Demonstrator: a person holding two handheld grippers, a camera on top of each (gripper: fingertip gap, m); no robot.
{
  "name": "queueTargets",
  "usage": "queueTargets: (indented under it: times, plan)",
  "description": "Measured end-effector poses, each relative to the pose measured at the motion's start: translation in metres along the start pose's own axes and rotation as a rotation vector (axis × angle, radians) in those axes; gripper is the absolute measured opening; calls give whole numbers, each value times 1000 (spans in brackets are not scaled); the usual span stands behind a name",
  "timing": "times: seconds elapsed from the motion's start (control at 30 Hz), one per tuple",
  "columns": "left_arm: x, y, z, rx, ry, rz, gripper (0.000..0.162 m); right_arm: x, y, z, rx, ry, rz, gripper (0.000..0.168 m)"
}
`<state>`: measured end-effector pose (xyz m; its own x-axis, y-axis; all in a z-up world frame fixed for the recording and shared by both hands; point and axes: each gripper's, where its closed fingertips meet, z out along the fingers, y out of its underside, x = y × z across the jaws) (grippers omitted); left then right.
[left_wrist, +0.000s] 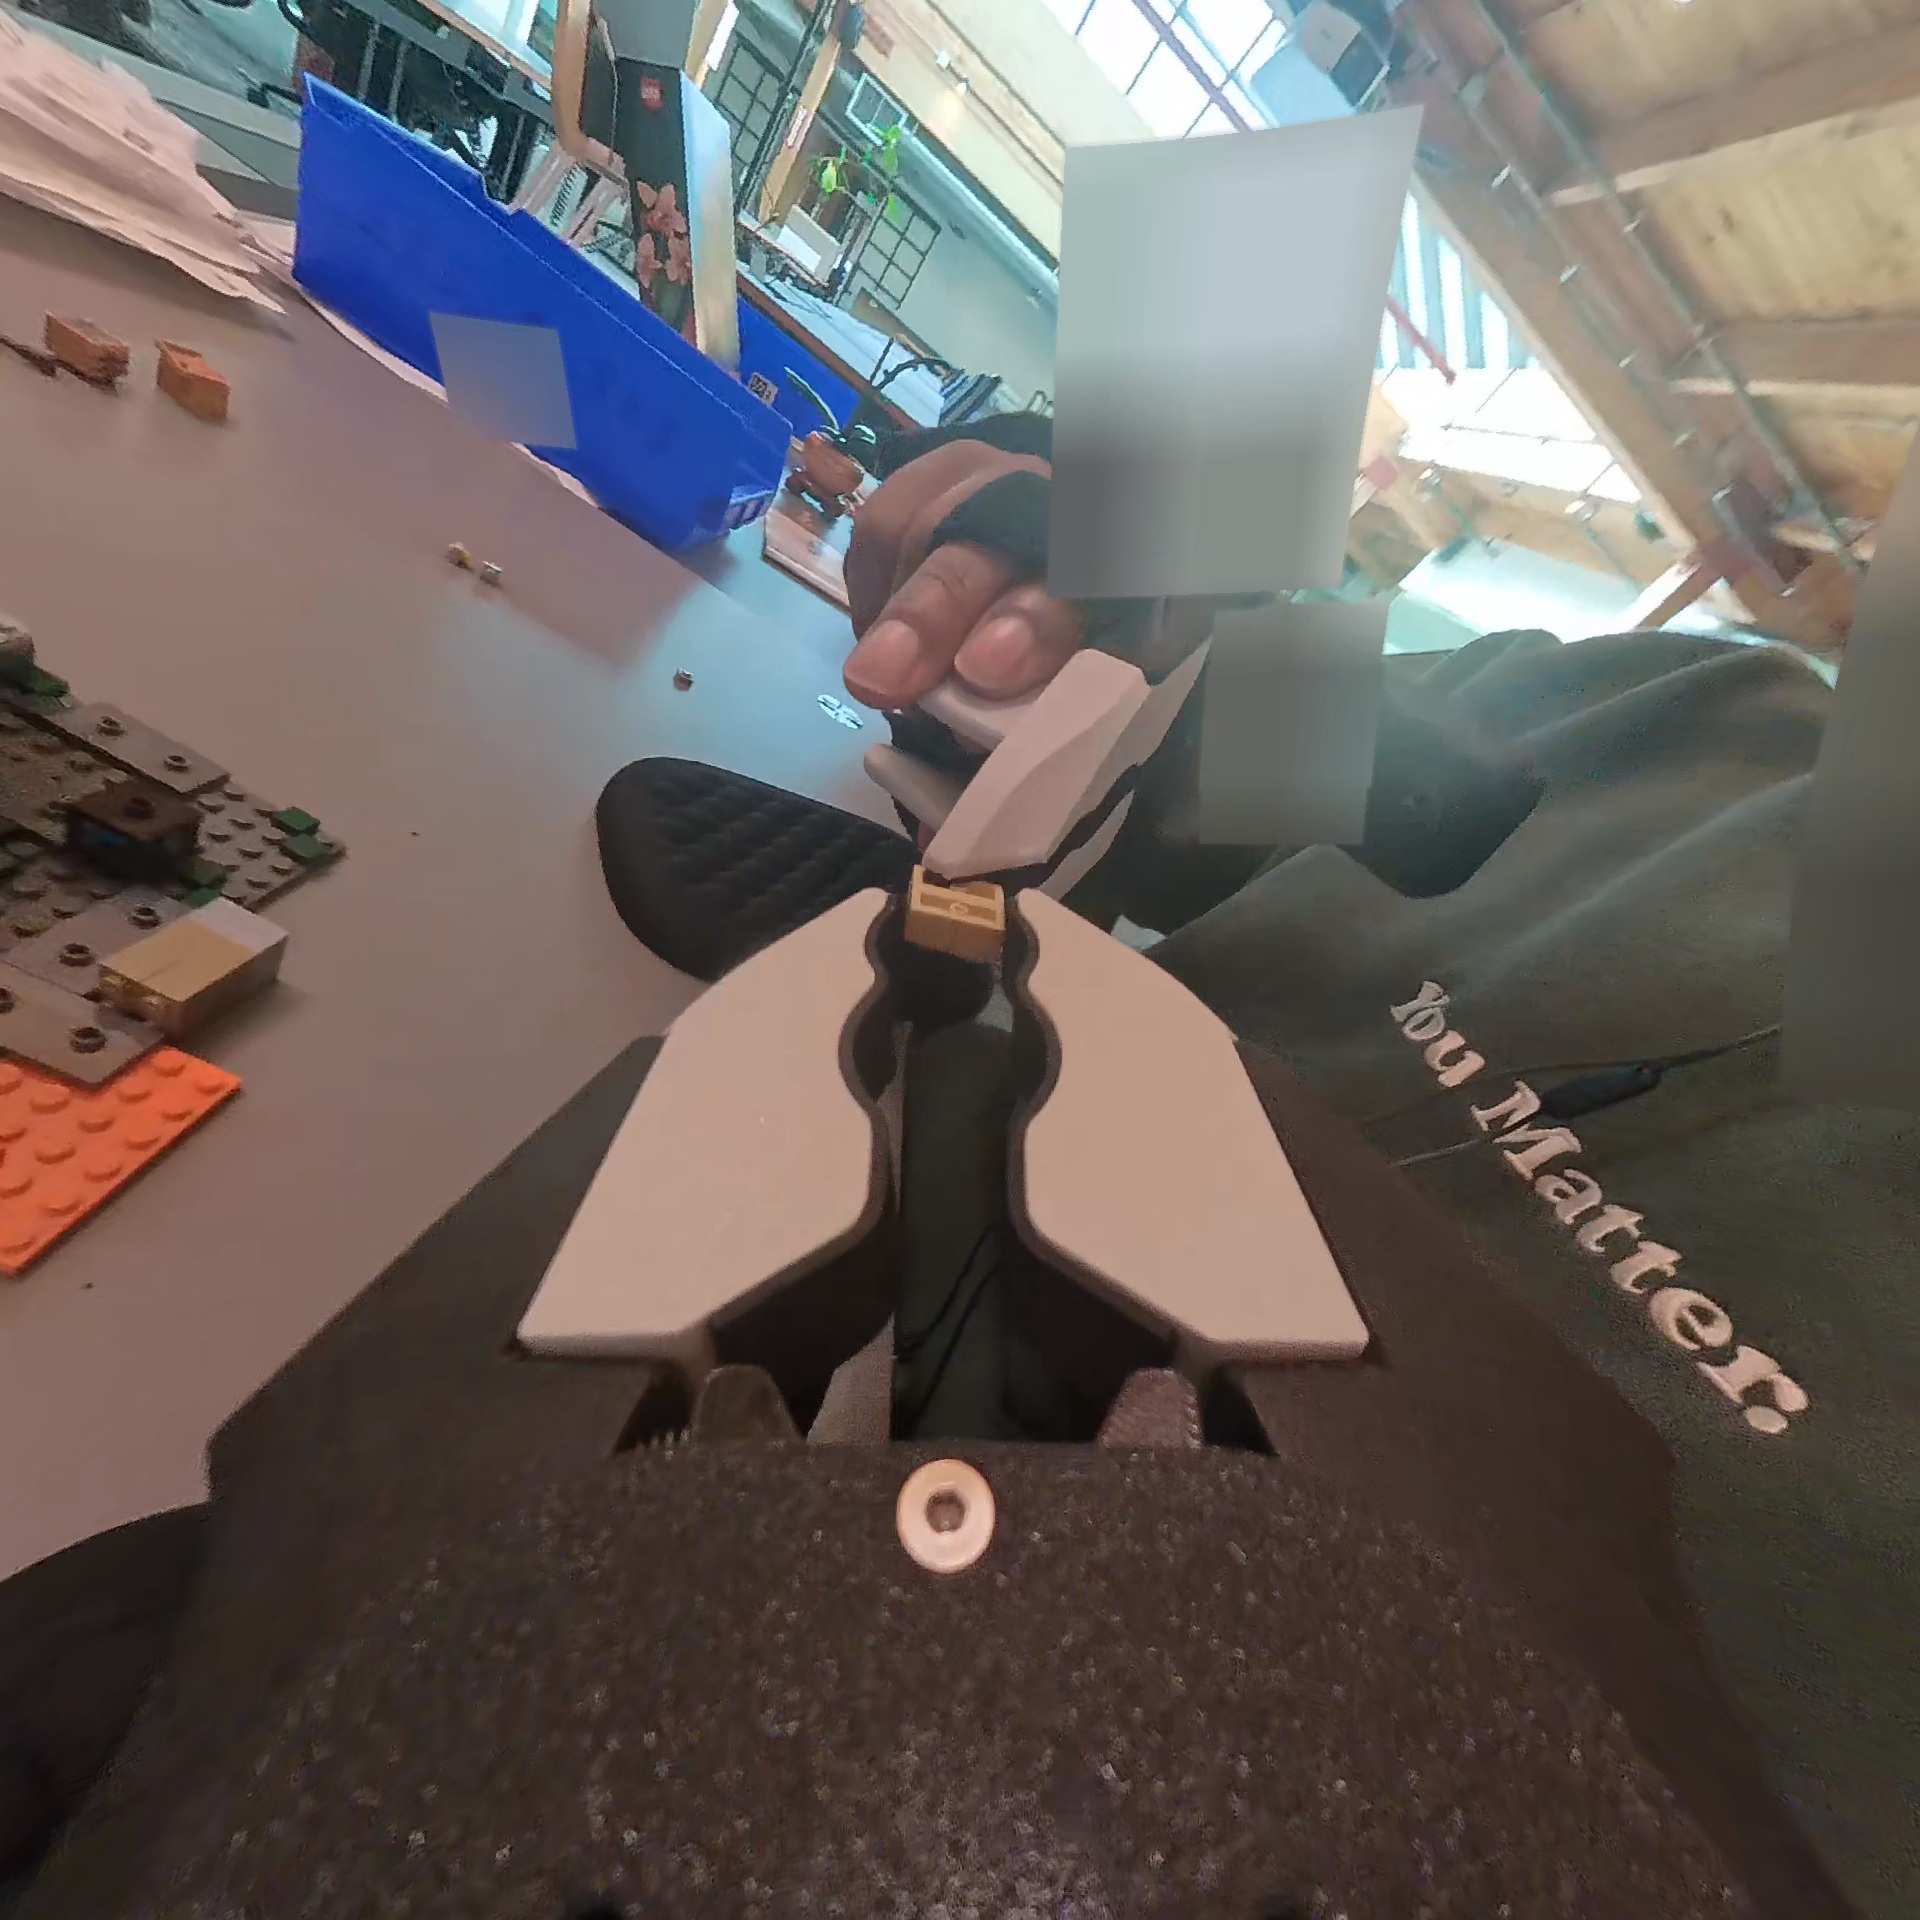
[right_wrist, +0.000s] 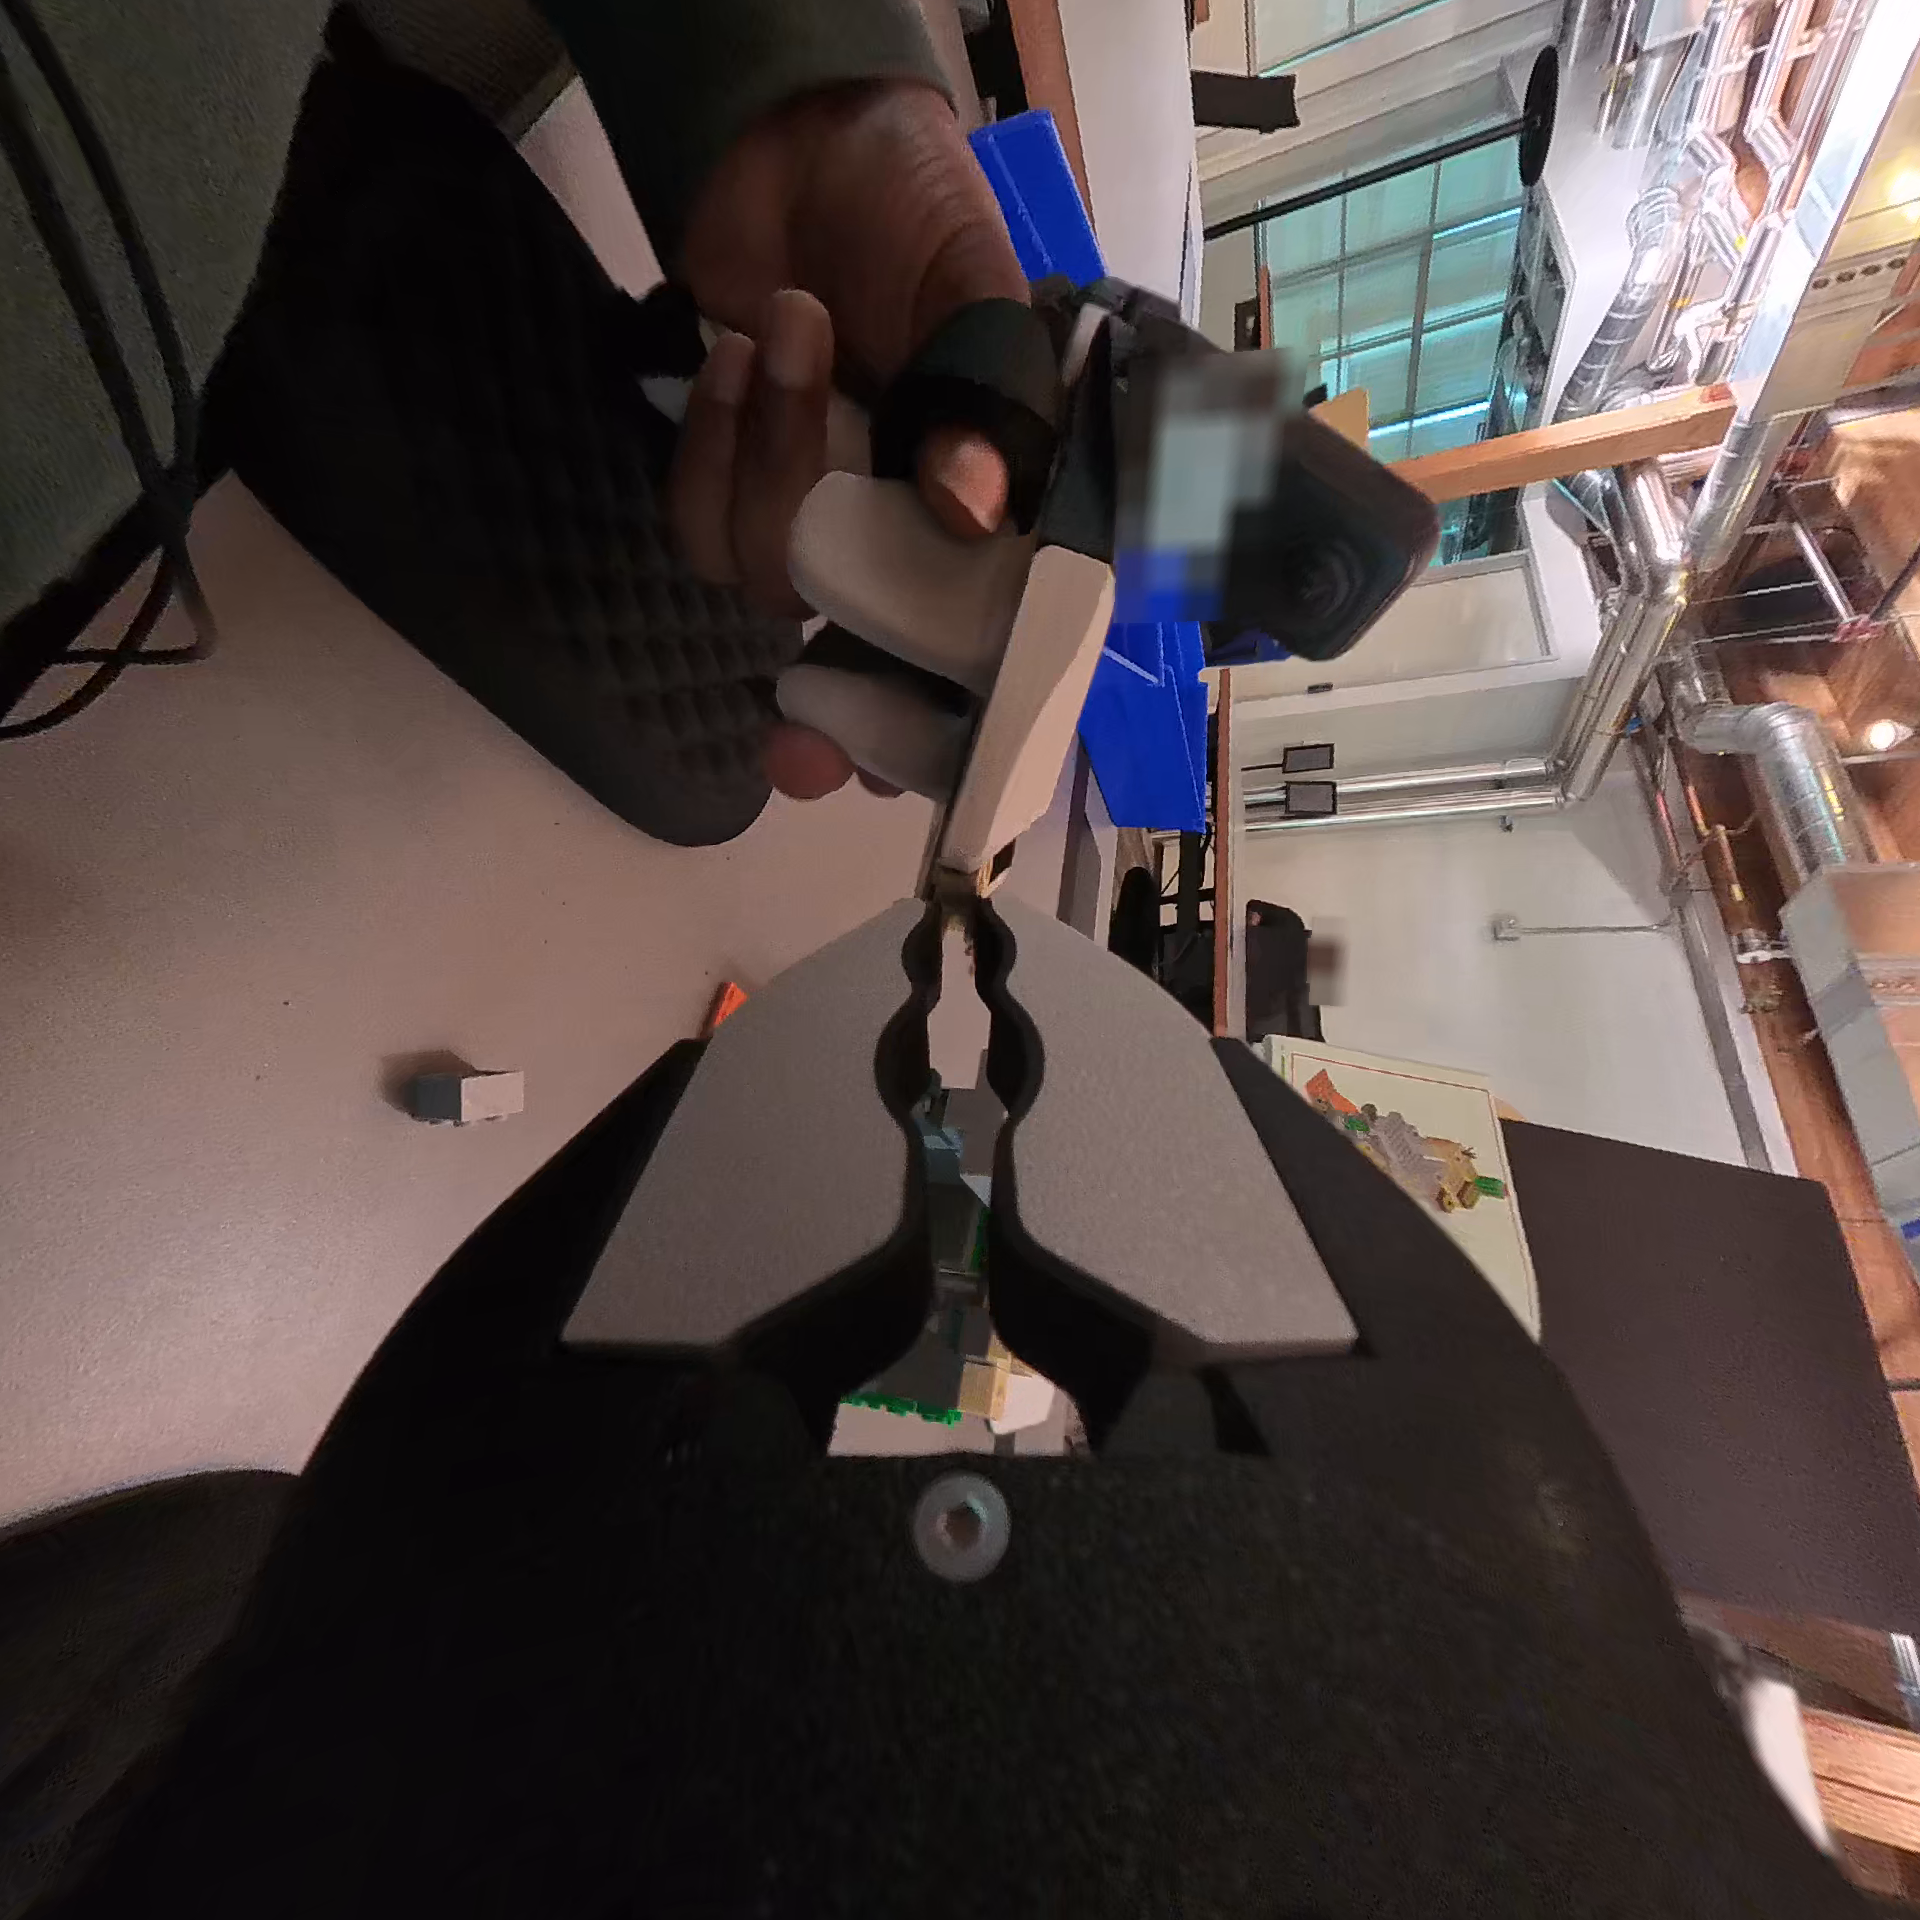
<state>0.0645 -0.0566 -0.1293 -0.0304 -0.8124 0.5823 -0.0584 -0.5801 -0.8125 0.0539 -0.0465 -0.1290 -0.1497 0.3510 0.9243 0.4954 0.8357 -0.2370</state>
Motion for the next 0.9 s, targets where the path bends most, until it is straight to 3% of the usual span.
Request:
queueTargets:
  times: [0.2, 0.53, 0.9]
  plan:
    - [2, 5, -1, -80, -57, 203, 17, -1, -4, 0, 67, -87, 166, 5]
    - [-11, 31, 4, -392, -197, 495, 17, -21, -3, -4, 137, -453, 333, 7]
    - [-32, 61, 10, -627, -259, 610, 17, -52, 1, -3, 160, -699, 487, 6]
